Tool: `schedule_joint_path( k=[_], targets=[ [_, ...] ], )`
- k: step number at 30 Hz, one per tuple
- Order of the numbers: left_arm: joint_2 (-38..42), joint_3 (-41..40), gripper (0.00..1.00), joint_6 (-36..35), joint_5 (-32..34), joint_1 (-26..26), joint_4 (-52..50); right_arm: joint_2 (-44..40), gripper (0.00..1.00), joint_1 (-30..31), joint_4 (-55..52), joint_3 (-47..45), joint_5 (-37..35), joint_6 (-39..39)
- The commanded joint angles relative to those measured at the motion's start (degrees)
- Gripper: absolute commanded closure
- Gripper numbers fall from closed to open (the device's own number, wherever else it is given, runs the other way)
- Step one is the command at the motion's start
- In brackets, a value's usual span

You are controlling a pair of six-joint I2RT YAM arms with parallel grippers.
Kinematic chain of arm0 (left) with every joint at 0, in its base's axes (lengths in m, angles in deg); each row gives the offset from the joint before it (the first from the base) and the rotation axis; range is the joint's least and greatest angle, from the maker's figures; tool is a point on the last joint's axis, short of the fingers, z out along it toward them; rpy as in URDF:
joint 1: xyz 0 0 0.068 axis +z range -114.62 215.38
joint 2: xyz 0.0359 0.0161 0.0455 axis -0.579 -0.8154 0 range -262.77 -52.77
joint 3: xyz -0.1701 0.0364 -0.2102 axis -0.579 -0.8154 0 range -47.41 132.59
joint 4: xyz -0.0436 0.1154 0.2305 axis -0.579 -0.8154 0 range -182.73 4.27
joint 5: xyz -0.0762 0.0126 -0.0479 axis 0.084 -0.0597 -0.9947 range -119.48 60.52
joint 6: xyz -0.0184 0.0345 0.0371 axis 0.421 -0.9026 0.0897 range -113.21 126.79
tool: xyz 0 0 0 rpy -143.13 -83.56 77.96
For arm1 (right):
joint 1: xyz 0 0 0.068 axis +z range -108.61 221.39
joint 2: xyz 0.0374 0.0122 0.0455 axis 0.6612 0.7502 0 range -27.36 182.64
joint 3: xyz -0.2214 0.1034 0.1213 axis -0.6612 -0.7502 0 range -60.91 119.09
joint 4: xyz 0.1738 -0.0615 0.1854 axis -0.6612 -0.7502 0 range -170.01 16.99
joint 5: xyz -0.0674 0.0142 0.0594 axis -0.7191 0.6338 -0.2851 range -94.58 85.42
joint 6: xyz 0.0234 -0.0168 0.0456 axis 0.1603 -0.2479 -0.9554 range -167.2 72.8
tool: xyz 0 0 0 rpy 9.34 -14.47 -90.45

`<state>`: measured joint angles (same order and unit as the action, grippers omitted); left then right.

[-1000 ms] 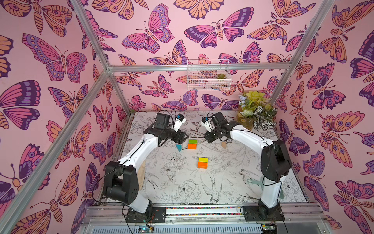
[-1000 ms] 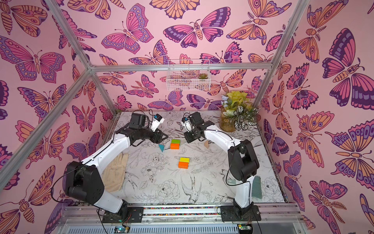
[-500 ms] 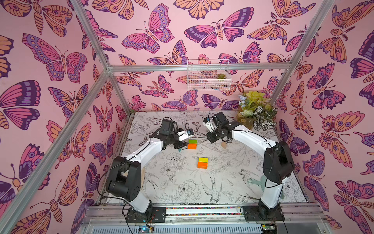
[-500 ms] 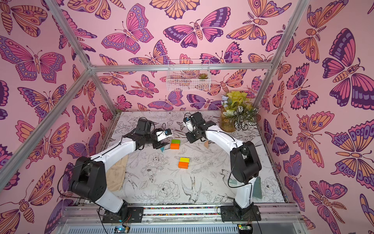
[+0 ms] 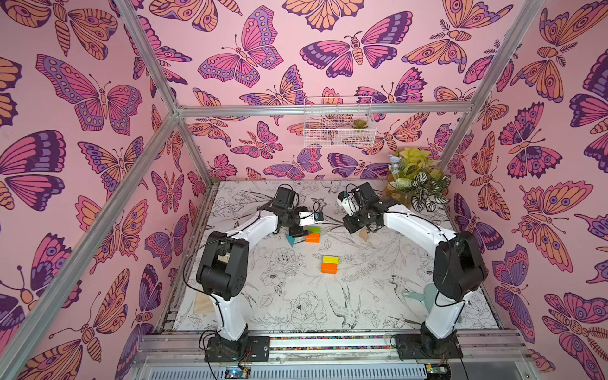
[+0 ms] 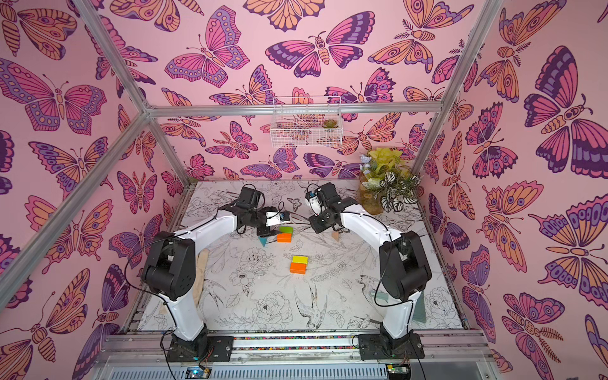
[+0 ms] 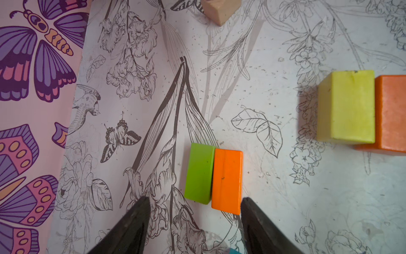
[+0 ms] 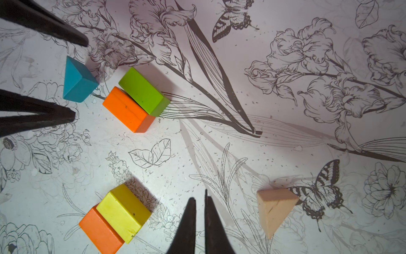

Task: Assemble a piece of candy with building blocks
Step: Pick up the building blocks at the center of the board.

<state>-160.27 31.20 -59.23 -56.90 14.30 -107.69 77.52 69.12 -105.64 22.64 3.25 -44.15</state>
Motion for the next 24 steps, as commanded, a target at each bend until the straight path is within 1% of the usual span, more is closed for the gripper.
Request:
schedule_joint_path(
  k=[1,17,24],
  targets=[
    [-2.4,3.3,0.32,-0.6,-4.2,-0.5,-9.1,-1.4,0.87,-0.7,0.3,-1.1,1.2,0.5],
    [-10.8,12.5,0.31,-2.2,-0.8,-1.6,-19.7,-0.2,0.88,-1.7,1.0,-2.1,4.0,0.9],
    [-13.2,14.9,0.30,-3.5,1.0,-1.8,-21.3,0.2,0.88,-1.8,0.6,-2.5,4.7,1.3]
  ],
)
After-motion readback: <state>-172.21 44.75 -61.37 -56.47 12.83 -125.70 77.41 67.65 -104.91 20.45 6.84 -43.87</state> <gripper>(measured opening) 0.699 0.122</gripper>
